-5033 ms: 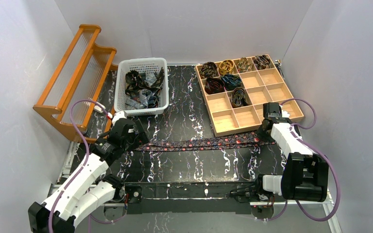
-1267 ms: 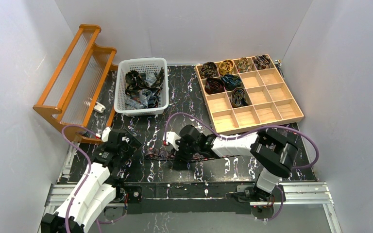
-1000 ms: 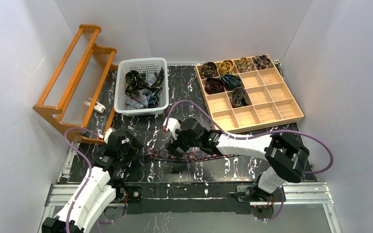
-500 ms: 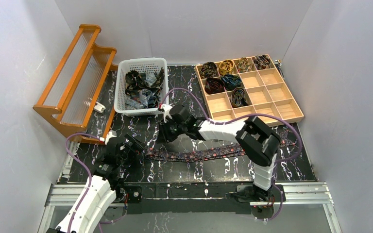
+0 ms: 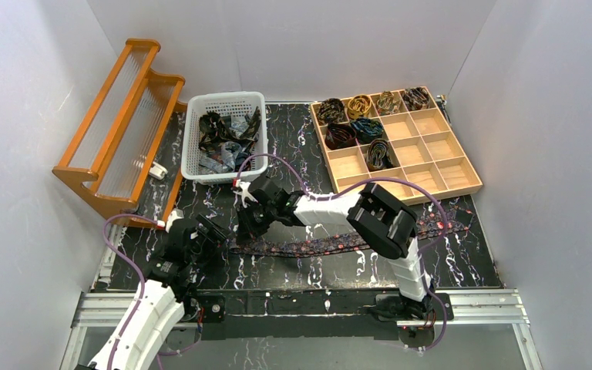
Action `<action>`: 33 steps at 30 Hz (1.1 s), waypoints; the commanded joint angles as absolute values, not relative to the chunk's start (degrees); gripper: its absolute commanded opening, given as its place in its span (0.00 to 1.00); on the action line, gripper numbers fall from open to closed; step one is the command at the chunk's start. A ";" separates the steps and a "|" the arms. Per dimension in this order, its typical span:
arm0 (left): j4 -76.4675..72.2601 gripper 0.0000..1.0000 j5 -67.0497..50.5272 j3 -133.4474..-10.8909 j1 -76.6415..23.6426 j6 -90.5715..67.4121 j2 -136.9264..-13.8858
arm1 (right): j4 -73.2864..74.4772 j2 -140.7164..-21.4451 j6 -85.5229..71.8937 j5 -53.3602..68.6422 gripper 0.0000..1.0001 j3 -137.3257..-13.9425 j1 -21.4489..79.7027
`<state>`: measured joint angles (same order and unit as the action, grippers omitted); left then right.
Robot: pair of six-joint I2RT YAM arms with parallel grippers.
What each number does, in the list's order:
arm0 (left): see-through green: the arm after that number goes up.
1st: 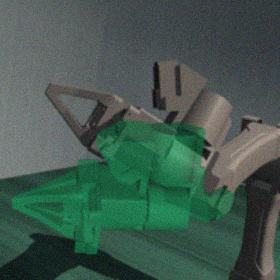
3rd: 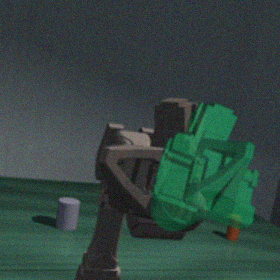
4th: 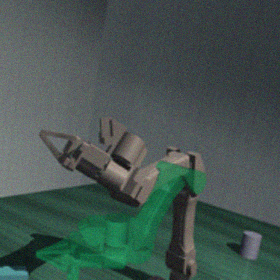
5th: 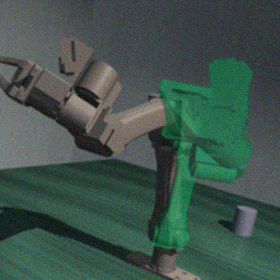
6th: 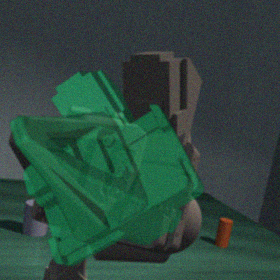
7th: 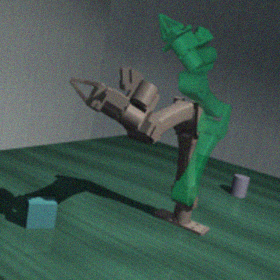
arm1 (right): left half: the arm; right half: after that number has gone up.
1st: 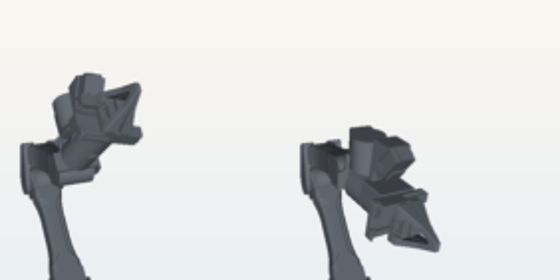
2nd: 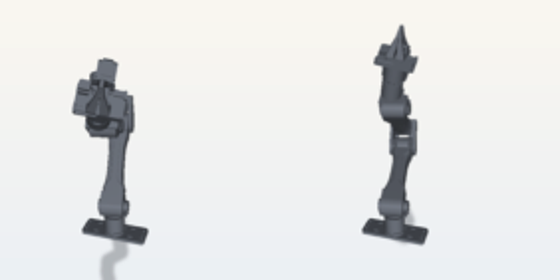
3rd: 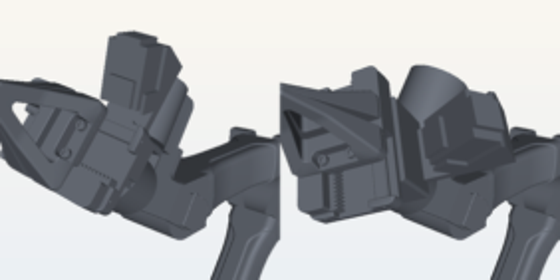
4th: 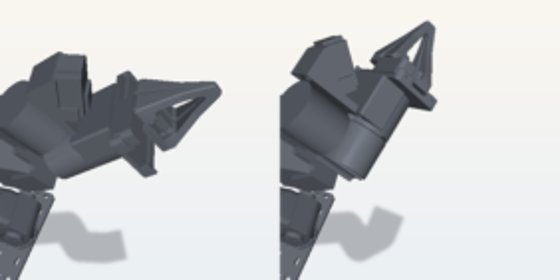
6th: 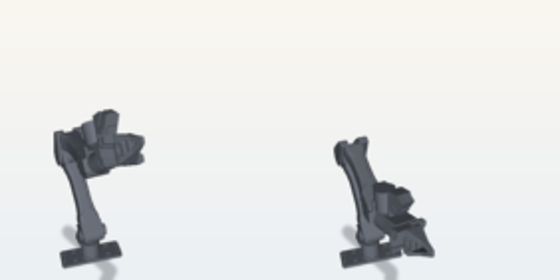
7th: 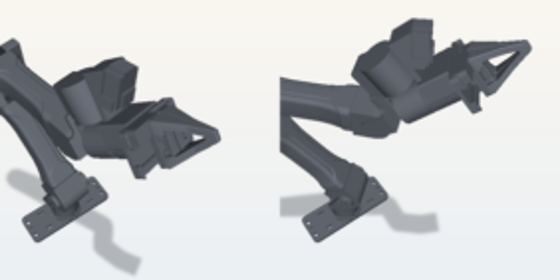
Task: Roll the ties
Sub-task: Roll the tie at the center of the board.
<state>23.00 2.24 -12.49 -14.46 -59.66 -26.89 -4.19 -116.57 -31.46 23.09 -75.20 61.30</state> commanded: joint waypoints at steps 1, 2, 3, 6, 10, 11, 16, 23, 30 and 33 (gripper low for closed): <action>24.95 0.72 1.19 -13.05 -14.23 -60.86 -25.96 | -2.21 -119.00 -32.30 26.09 0.16 -78.00 61.19; 24.90 0.71 0.86 -12.89 -14.24 -61.01 -25.88 | -2.39 -119.12 -32.53 26.18 0.15 -77.83 61.29; 24.91 0.69 0.47 -12.70 -14.24 -61.21 -25.76 | -2.64 -119.29 -32.78 26.19 0.15 -77.54 61.40; 24.73 0.64 0.00 -11.91 -14.21 -61.89 -25.51 | -2.88 -119.99 -33.45 26.72 0.15 -77.62 61.50; 24.35 0.58 -2.88 -10.88 -14.28 -62.83 -26.31 | -1.93 -121.44 -34.69 26.74 0.15 -78.50 61.48; 24.34 0.57 -2.92 -10.75 -14.32 -62.97 -26.94 | -1.46 -121.65 -35.05 26.41 0.15 -78.59 61.51; 24.35 0.52 -2.57 -11.11 -14.54 -62.39 -31.19 | -0.18 -121.66 -37.39 24.72 0.13 -77.51 61.44; 24.20 0.40 -1.87 -11.10 -16.52 -61.78 -32.94 | -0.17 -121.93 -37.88 24.60 0.12 -76.65 61.48; 26.84 0.42 4.42 -10.82 -22.98 -62.94 -30.39 | 3.72 -123.33 -38.05 23.56 0.11 -78.40 61.42; 28.75 0.42 7.87 -11.50 -25.45 -63.47 -31.18 | 3.79 -123.81 -37.97 24.49 0.12 -78.58 61.40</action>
<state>22.00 1.65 -11.31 -22.52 -62.96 -30.41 -0.32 -121.82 -38.39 25.32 -77.56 61.25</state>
